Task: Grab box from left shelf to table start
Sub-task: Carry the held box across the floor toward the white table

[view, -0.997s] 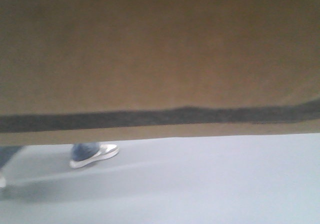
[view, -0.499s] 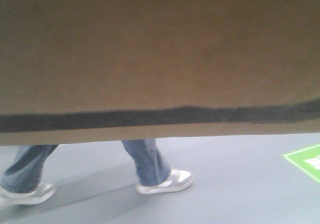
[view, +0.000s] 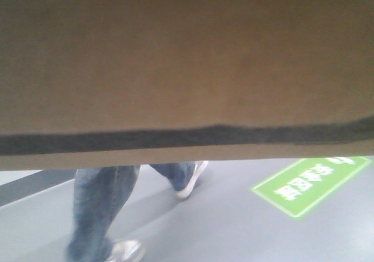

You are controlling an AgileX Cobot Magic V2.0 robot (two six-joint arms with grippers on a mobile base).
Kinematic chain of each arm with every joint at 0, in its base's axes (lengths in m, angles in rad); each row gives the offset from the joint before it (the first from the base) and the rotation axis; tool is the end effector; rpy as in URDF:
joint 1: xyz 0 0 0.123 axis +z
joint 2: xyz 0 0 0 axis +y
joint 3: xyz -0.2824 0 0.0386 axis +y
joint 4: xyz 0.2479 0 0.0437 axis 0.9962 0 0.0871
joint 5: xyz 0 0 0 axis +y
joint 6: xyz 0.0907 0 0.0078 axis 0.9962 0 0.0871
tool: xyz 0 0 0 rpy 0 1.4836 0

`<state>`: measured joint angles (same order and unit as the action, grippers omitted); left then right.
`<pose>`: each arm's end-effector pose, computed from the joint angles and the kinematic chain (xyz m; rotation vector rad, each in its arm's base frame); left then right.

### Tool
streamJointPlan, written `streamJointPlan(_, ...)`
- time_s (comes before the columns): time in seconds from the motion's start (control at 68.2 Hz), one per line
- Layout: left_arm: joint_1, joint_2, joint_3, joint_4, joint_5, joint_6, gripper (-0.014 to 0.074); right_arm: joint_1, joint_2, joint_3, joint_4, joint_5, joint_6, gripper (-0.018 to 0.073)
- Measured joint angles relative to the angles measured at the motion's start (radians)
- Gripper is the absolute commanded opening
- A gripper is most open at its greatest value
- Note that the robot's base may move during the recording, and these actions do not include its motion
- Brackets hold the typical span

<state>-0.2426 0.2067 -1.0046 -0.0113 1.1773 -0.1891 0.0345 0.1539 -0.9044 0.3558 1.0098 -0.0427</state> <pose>-0.0386 0.0086 0.4004 0.0534 1.8738 -0.3110 -0.0365 0.0256 0.3930 -0.1222 1.7185 0.3948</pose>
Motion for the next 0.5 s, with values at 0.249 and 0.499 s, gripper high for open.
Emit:
streamJointPlan(0.249,0.0,0.0,0.0,0.0,0.0,0.0,-0.0093,0.0,0.0,0.0,0.0,0.0,0.0,0.0062)
streamJointPlan(0.499,0.0,0.0,0.0,0.0,0.0,0.0,-0.0093,0.0,0.0,0.0,0.0,-0.001,0.0,0.0062)
